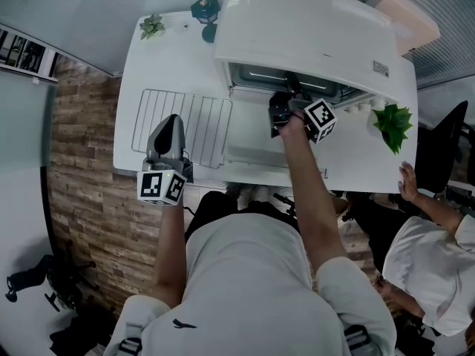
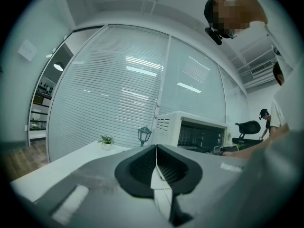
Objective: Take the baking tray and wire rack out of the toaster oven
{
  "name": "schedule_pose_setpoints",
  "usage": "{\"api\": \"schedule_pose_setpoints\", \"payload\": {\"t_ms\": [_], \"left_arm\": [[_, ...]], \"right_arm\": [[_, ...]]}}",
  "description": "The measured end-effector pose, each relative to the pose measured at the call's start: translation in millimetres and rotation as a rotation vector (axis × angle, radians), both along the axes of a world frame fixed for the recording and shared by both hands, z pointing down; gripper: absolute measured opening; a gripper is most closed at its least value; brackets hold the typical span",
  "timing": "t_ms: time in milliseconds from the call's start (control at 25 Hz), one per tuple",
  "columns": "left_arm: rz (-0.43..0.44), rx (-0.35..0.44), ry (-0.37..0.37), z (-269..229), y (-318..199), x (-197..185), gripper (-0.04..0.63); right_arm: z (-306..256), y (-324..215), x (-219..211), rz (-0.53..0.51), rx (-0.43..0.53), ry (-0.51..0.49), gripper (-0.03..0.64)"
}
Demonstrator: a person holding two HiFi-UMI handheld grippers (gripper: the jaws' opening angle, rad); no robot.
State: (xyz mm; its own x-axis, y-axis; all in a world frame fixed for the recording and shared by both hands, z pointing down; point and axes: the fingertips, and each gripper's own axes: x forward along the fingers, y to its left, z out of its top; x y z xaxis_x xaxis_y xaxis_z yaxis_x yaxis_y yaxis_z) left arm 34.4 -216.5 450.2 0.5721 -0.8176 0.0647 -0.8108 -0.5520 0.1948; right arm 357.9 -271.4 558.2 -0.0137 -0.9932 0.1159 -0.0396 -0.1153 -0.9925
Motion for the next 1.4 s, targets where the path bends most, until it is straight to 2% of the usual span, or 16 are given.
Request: {"api": "schedule_pose_setpoints", "payload": {"t_ms": [520,1080,1400], "left_arm": [[0.009,0.023,0.019,-8,38,10,0.009],[-0.069,0.022,0.05,-7,109,-7,0.009],[-0.085,0.013,0.058,-4,142,-15,0.009]], "right_arm": [[2,65,-28,-0.088,0.001,-0.006,0.044],[-3,124,-53,-0.185,-0.024,0.002,0.046],[-3,153,-60,-0.201,-0.021,-0.025,0.049]]}}
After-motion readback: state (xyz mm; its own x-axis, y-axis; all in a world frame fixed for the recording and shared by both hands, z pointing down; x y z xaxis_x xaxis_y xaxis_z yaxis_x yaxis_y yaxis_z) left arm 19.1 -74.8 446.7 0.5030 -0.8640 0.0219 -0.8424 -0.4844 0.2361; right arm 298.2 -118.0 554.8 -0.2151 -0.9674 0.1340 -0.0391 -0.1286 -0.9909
